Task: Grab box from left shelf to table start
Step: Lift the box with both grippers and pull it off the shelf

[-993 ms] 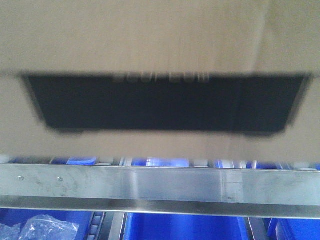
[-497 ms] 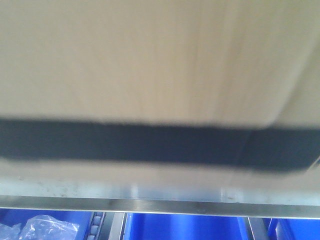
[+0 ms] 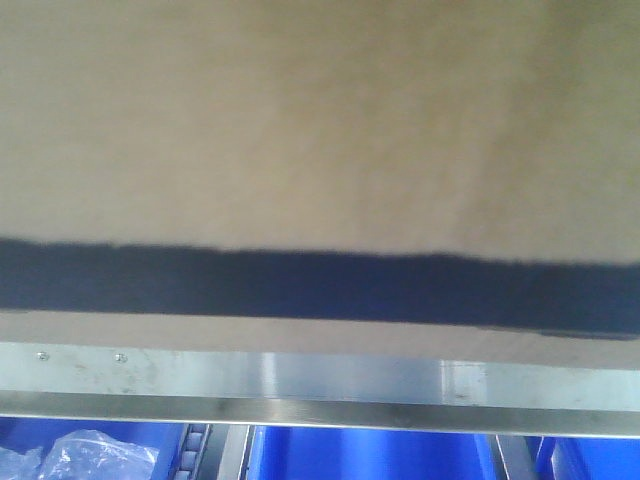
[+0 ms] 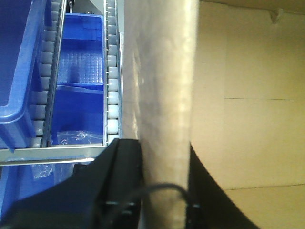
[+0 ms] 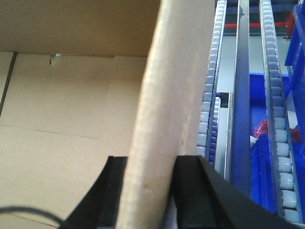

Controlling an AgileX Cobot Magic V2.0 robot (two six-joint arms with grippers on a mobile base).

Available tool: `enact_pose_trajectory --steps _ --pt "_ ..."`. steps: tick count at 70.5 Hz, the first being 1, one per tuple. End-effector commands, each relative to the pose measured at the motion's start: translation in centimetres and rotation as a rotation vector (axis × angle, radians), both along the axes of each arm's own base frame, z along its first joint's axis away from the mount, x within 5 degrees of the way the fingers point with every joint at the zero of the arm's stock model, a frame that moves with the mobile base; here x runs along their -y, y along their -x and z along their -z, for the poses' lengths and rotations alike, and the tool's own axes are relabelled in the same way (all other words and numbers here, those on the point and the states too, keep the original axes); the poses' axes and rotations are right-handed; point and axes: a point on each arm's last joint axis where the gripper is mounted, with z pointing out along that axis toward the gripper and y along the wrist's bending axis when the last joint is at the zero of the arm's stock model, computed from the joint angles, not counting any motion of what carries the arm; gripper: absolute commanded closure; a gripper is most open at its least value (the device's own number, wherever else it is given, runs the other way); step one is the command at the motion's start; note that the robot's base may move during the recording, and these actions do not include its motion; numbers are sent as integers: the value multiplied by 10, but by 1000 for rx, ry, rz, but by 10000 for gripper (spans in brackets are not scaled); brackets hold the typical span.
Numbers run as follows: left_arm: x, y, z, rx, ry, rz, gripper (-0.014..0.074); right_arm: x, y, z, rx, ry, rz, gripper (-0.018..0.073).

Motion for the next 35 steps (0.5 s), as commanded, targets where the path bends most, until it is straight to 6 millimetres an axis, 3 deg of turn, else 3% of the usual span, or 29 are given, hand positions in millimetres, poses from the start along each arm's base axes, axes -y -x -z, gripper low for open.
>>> enact_pose_trajectory --steps 1,35 --pt "-1 2 -22 166 64 -7 696 8 -4 -18 145 64 92 499" --pt "2 -9 0 77 37 -8 696 8 -4 -18 138 65 91 499"
